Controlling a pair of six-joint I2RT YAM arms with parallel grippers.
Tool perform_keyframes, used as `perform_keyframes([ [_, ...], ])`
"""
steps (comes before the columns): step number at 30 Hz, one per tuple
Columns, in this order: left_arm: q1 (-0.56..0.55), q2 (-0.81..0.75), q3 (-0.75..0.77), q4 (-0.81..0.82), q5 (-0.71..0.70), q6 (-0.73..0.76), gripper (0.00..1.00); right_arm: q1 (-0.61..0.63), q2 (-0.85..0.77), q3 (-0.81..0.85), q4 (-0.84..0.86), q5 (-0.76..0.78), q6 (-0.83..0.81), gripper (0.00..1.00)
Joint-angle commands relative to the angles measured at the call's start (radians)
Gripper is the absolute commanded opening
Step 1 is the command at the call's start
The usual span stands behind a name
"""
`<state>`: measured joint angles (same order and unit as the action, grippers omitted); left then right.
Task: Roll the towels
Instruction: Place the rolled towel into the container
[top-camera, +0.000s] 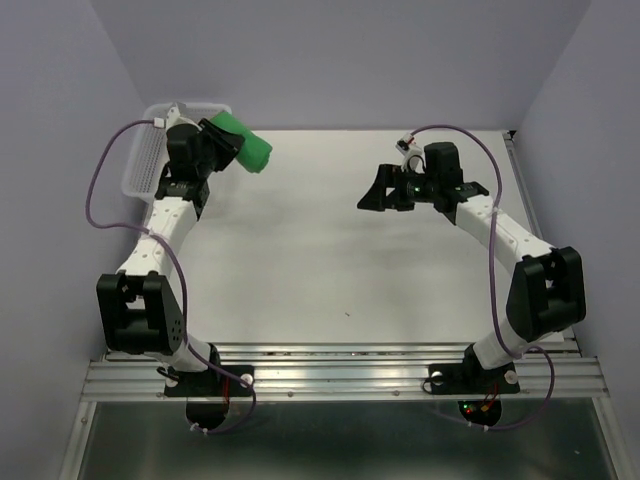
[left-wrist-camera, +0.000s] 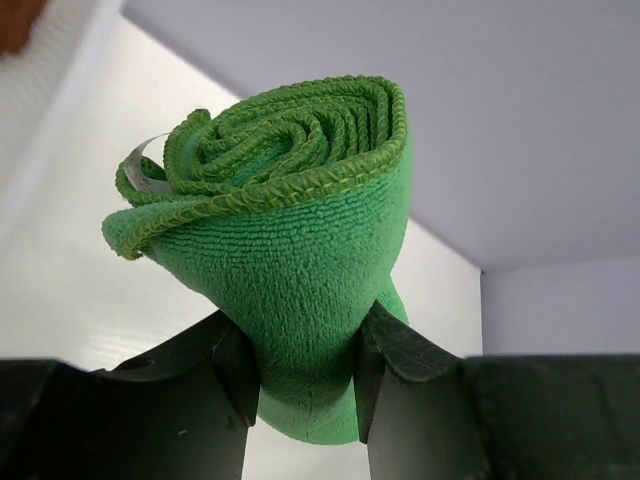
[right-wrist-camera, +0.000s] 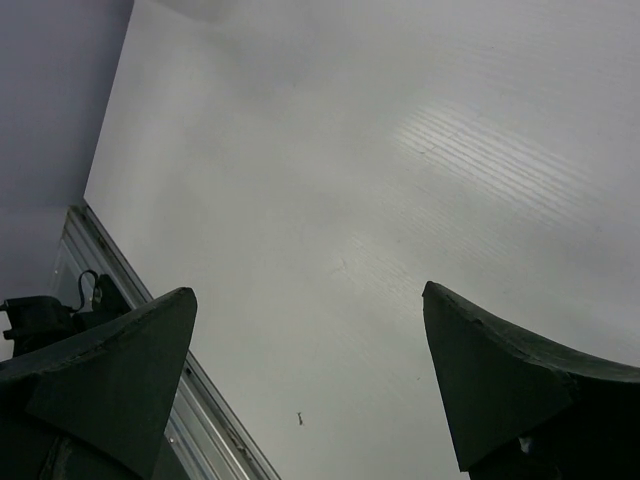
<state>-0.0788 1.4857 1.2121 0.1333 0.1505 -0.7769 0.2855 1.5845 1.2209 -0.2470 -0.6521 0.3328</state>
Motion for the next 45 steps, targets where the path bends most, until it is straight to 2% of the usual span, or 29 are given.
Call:
perform_keyframes([
  [1,0.092,0.013,0.102,0.145,0.063,0.094,0.0,-0.009,-0.003,0.046,0.008,0.023,-0.005,1.0],
  [5,0.23,0.109,0.147,0.228,0.151,0.073,0.0,-0.019,0.014,0.064,-0.011,0.055,-0.018,1.0],
  [9,0.286,0.218,0.196,0.307,0.211,0.033,0.0,-0.019,0.035,0.08,-0.02,0.065,-0.029,1.0],
  [16,0.346,0.384,0.296,0.35,0.205,-0.009,0.0,-0.019,0.058,0.083,-0.055,0.1,-0.057,1.0],
  [28,0.361,0.516,0.326,0.451,0.089,-0.001,0.0,-0.028,0.095,0.106,-0.097,0.135,-0.097,1.0],
  [33,0.366,0.561,0.345,0.477,0.089,-0.042,0.0,-0.028,0.114,0.124,-0.118,0.155,-0.106,1.0],
  [38,0.366,0.568,0.282,0.563,0.11,-0.134,0.0,-0.028,0.143,0.138,-0.133,0.157,-0.109,1.0],
  [45,0.364,0.587,0.247,0.571,0.09,-0.156,0.0,-0.028,0.183,0.161,-0.152,0.155,-0.11,1.0],
])
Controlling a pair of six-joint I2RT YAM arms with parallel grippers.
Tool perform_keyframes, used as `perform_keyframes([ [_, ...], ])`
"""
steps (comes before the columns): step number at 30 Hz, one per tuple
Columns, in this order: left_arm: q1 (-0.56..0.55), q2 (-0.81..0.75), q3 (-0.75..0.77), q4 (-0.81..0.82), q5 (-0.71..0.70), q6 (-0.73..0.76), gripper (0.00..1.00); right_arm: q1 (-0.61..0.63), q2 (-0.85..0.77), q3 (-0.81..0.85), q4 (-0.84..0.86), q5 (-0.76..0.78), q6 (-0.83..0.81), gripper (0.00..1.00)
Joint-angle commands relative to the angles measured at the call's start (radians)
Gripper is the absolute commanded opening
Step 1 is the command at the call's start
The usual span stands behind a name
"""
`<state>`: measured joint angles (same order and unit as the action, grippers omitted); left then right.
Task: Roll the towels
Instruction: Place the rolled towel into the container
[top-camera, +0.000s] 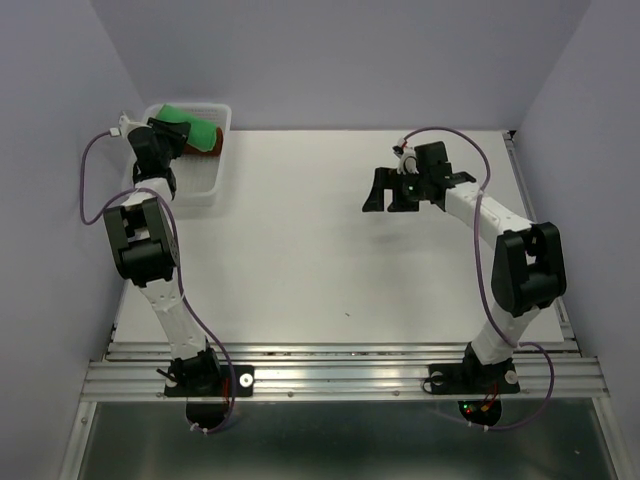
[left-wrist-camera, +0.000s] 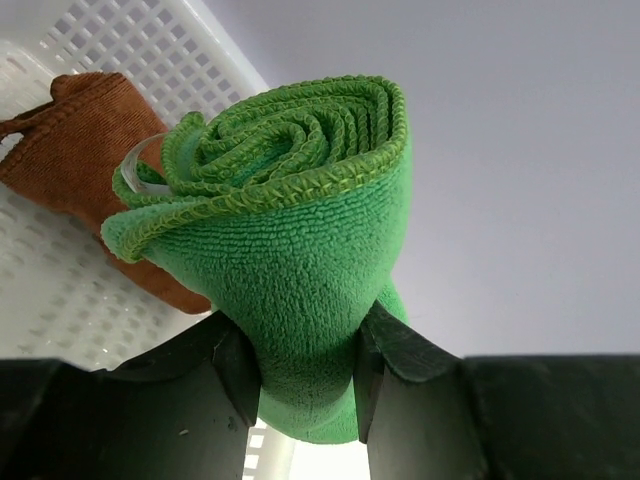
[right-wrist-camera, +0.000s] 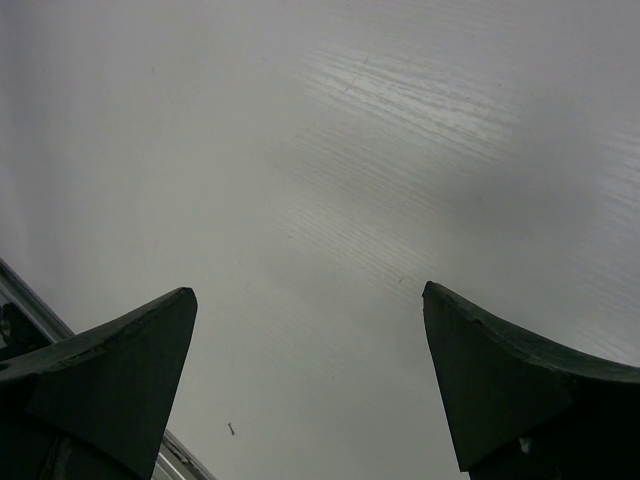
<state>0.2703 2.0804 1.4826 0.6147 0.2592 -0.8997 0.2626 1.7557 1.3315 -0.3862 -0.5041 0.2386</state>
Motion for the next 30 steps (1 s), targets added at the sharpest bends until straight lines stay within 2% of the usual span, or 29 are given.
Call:
perform_keyframes([
  [1,0.015,-0.002,-0.019,0.089,-0.006,-0.025,0.0,-0.005,0.016,0.052,-0.013,0.01,-0.018,1.0],
  [12,0.004,0.043,-0.05,0.063,-0.047,0.002,0.0,-0.005,0.034,0.064,-0.031,0.016,-0.021,1.0],
  [22,0.003,0.106,-0.025,0.056,-0.015,-0.037,0.0,-0.005,0.057,0.078,-0.046,0.018,-0.027,1.0],
  [30,0.003,0.106,-0.044,0.025,-0.066,0.01,0.0,-0.005,0.064,0.083,-0.051,0.016,-0.03,1.0],
])
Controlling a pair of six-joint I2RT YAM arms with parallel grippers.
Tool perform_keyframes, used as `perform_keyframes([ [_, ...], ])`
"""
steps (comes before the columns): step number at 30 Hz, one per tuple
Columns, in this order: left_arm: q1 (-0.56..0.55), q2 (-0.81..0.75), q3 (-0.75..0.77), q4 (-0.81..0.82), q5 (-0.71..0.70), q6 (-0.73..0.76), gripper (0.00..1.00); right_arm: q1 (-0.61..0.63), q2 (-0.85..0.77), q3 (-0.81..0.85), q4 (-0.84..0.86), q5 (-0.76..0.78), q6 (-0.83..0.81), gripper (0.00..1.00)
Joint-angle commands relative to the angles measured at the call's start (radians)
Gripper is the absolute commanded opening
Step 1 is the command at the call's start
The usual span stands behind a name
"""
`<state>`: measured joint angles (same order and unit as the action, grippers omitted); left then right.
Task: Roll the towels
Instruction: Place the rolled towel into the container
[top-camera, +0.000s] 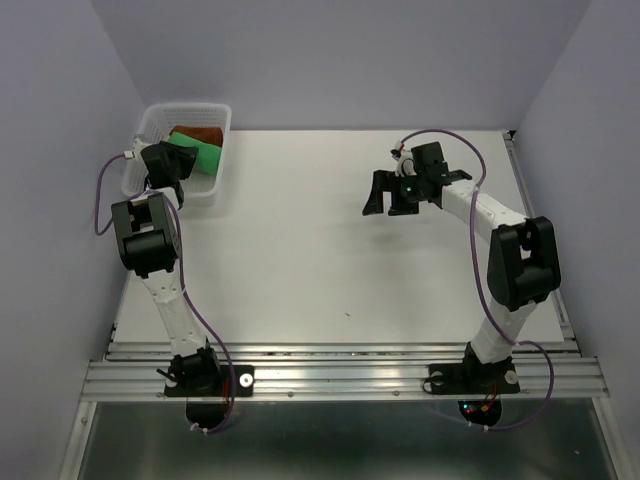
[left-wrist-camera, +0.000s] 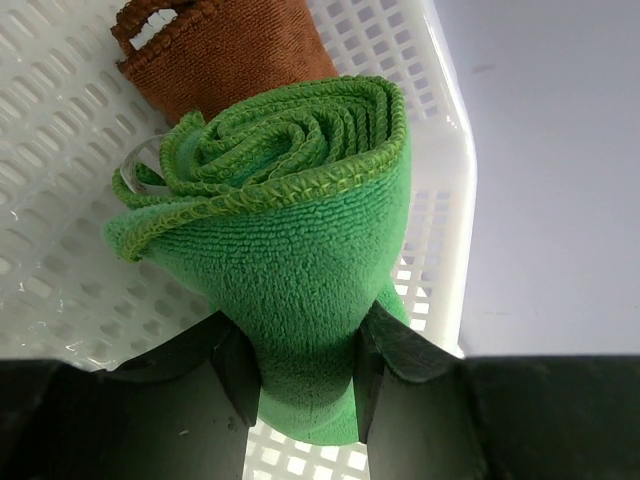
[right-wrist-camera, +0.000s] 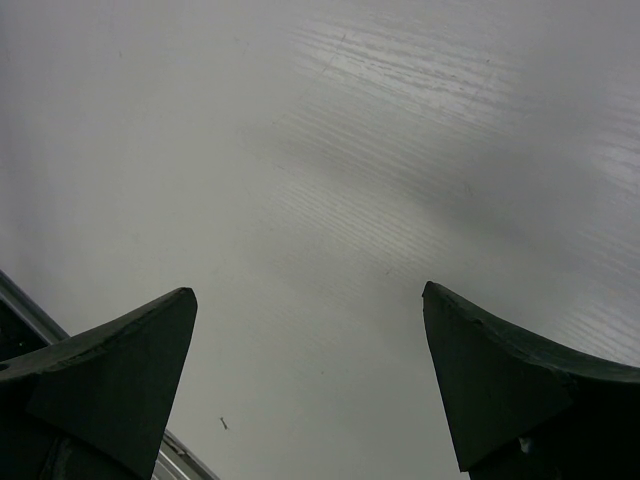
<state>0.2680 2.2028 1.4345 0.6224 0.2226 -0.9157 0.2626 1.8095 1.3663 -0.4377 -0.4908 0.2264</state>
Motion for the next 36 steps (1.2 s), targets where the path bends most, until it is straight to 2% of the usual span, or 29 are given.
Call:
perform_keyframes([
  [1,0.005,-0.012,0.007,0.011,-0.026,0.025,0.0,-0.005,0.011,0.048,0.001,0.003,-0.016,1.0],
  [6,0.007,0.024,0.032,-0.023,-0.019,0.009,0.0,-0.005,0.011,0.053,-0.002,0.0,-0.018,1.0],
  [13,0.007,0.003,0.015,-0.085,-0.089,-0.015,0.0,-0.005,0.011,0.057,-0.003,0.001,-0.018,1.0],
  [15,0.007,0.015,0.05,-0.128,-0.103,-0.003,0.01,-0.005,0.014,0.057,-0.003,0.001,-0.018,1.0],
  [16,0.008,0.023,0.069,-0.186,-0.107,-0.002,0.05,-0.005,0.014,0.057,-0.003,0.003,-0.018,1.0],
  [18,0.008,0.052,0.134,-0.251,-0.118,0.001,0.05,-0.005,0.014,0.054,-0.001,0.008,-0.018,1.0],
  [21,0.008,0.058,0.15,-0.312,-0.146,-0.02,0.03,-0.005,0.014,0.057,-0.004,0.011,-0.015,1.0],
  [22,0.01,0.057,0.149,-0.316,-0.16,-0.025,0.15,-0.005,0.014,0.056,-0.004,0.008,-0.016,1.0],
  [23,0.01,0.055,0.147,-0.319,-0.164,-0.025,0.21,-0.005,0.016,0.056,-0.004,0.005,-0.016,1.0],
  [26,0.007,0.058,0.155,-0.346,-0.193,-0.035,0.24,-0.005,0.017,0.057,-0.004,0.009,-0.013,1.0],
  [28,0.007,0.061,0.158,-0.357,-0.198,-0.037,0.34,-0.005,0.019,0.059,-0.007,0.012,-0.015,1.0],
  [32,0.005,0.064,0.175,-0.385,-0.197,-0.041,0.48,-0.005,0.021,0.06,-0.007,0.014,-0.015,1.0],
  [36,0.004,0.049,0.168,-0.397,-0.201,-0.051,0.59,-0.005,0.025,0.062,-0.009,0.012,-0.015,1.0],
])
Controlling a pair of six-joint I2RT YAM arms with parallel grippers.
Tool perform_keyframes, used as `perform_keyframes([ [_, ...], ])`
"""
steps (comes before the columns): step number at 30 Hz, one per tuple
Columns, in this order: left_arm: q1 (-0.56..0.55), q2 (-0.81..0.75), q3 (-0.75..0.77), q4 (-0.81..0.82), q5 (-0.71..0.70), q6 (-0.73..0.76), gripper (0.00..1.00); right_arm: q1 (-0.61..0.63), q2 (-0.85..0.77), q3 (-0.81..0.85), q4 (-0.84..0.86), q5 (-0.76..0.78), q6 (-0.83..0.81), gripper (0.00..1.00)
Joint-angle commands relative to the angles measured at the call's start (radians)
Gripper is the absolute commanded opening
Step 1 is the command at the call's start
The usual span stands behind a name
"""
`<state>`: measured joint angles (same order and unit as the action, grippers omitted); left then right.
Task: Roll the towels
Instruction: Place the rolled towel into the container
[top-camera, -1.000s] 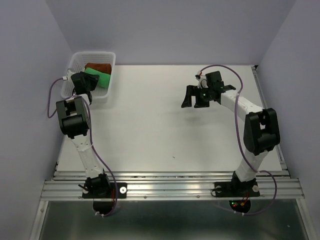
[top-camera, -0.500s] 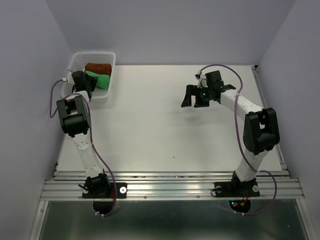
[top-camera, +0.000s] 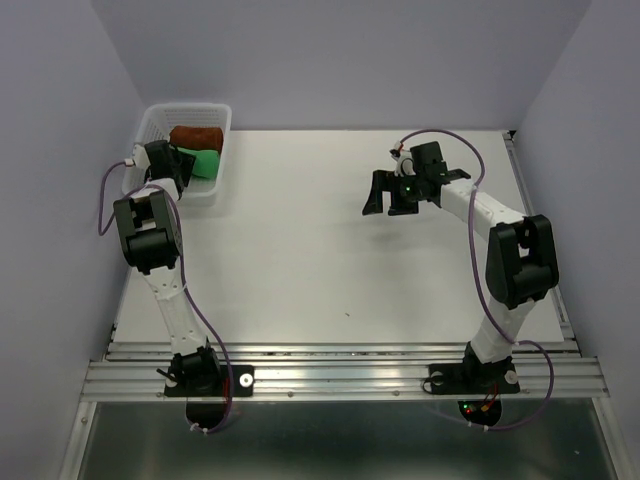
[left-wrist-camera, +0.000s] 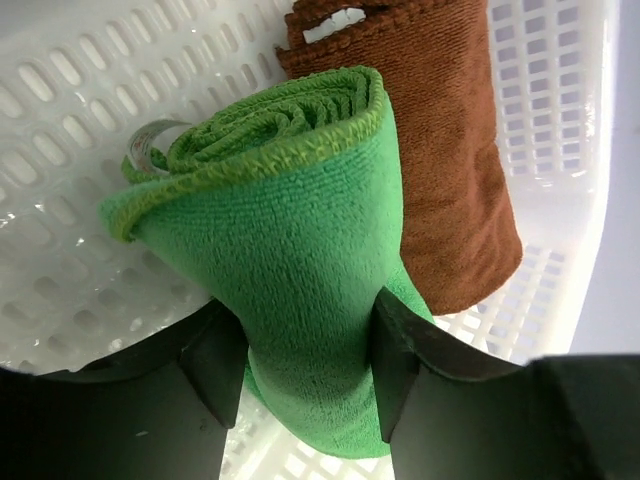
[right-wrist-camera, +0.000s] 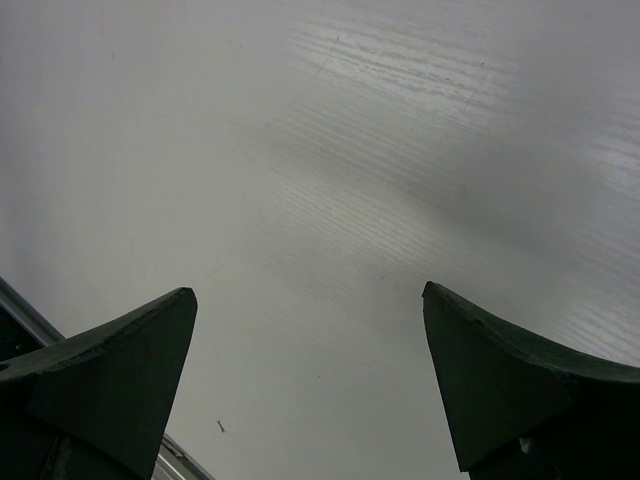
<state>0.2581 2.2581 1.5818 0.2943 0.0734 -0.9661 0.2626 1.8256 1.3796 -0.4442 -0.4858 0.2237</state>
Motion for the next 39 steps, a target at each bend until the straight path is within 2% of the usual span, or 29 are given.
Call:
perform_keyframes([
  [1,0.013,-0.009,0.02,-0.069,-0.05,0.001,0.62,-0.005,0.009,0.049,-0.001,0.007,-0.012,1.0],
  [6,0.013,-0.037,0.032,-0.116,-0.061,0.004,0.75,-0.005,0.011,0.049,-0.001,0.004,-0.012,1.0],
  [8,0.012,-0.048,0.043,-0.144,-0.063,0.003,0.99,-0.005,0.012,0.049,-0.002,0.003,-0.012,1.0],
  [12,0.012,-0.065,0.058,-0.205,-0.101,-0.005,0.99,-0.005,0.011,0.05,-0.004,0.003,-0.015,1.0],
  [19,0.013,-0.075,0.092,-0.265,-0.086,-0.011,0.99,-0.005,0.012,0.053,-0.004,0.001,-0.02,1.0],
  [39,0.01,-0.134,0.165,-0.293,-0.043,0.001,0.99,-0.005,0.026,0.064,-0.005,-0.037,-0.041,1.0],
])
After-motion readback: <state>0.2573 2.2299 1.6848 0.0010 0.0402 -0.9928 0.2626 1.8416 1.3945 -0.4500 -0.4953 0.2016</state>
